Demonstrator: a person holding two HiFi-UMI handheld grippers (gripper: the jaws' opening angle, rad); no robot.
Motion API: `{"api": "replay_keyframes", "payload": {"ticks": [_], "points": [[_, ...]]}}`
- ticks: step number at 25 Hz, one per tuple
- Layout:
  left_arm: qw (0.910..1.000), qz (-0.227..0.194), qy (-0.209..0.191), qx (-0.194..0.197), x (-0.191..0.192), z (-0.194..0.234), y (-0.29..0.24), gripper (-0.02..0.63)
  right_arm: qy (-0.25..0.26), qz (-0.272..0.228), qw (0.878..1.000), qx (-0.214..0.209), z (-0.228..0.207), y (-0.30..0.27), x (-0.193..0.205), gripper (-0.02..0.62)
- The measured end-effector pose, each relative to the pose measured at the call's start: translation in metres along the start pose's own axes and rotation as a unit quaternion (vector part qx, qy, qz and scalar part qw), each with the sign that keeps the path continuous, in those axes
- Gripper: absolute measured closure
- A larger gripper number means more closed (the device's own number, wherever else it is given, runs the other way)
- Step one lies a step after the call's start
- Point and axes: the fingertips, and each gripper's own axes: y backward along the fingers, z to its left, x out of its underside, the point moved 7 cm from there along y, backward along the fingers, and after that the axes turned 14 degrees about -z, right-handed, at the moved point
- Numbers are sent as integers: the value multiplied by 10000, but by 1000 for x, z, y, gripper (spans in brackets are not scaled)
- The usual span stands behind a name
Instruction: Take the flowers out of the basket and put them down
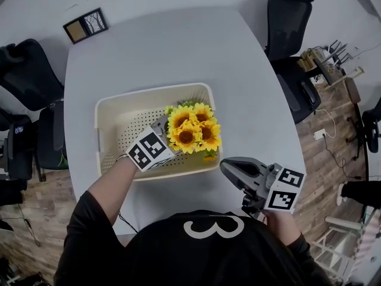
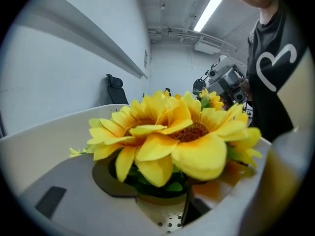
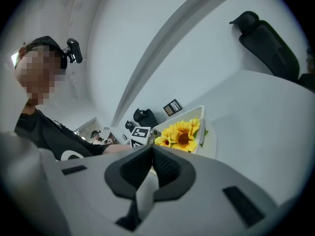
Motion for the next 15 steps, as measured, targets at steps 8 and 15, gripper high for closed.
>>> {"api": "replay_keyframes", "payload": {"ticks": [8, 15], "points": [[9997, 175, -78, -122, -3, -13, -6, 390, 64, -34, 9999, -78, 4, 16, -17, 585], [9991, 287, -247, -169, -5, -17, -2, 408, 124, 68, 9999, -25, 5, 33, -26, 586]]}}
